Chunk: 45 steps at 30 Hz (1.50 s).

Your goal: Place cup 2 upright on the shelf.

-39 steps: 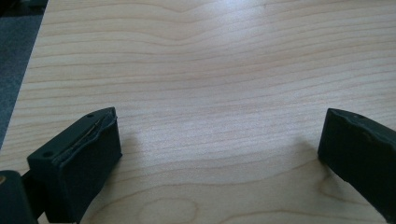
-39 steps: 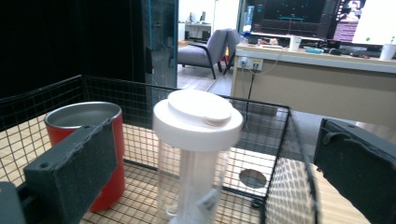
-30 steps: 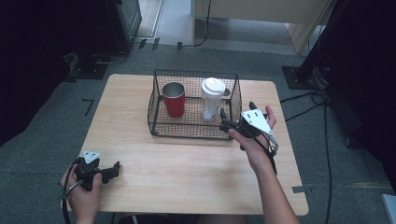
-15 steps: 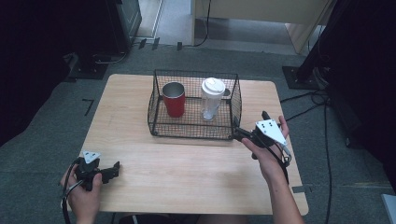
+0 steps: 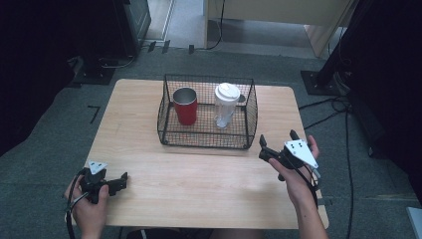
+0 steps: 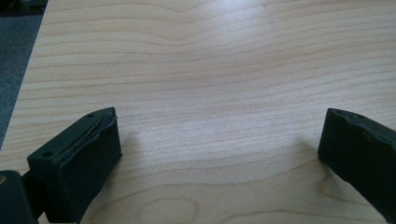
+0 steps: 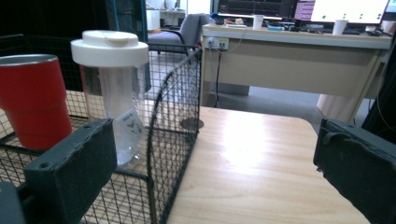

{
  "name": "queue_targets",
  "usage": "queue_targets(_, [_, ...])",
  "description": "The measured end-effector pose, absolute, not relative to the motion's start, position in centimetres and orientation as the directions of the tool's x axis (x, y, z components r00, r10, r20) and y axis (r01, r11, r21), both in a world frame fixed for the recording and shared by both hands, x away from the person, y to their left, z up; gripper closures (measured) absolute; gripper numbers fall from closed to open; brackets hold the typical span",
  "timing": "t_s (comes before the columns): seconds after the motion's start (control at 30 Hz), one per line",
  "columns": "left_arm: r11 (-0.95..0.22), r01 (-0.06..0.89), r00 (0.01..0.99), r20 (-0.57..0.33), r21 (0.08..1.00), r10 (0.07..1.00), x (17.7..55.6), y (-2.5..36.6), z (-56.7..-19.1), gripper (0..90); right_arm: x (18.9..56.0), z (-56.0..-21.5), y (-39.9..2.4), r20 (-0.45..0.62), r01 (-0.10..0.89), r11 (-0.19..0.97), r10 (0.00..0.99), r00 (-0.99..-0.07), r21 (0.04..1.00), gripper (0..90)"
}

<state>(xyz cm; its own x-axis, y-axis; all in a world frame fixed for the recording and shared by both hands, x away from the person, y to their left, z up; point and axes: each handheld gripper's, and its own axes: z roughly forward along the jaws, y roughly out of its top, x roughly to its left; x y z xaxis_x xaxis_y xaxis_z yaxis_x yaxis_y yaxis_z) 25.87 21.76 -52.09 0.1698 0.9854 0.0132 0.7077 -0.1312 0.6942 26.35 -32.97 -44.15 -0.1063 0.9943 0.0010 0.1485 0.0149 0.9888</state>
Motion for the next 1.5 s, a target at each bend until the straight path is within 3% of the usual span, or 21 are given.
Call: queue_targets(1.5, [-0.134,0.709,0.172,0.015,0.692,0.985,25.9,21.8,-52.1,0.0,20.1,-52.2,-40.9,0.038,0.356,-0.052,0.998,0.045,0.933,0.0])
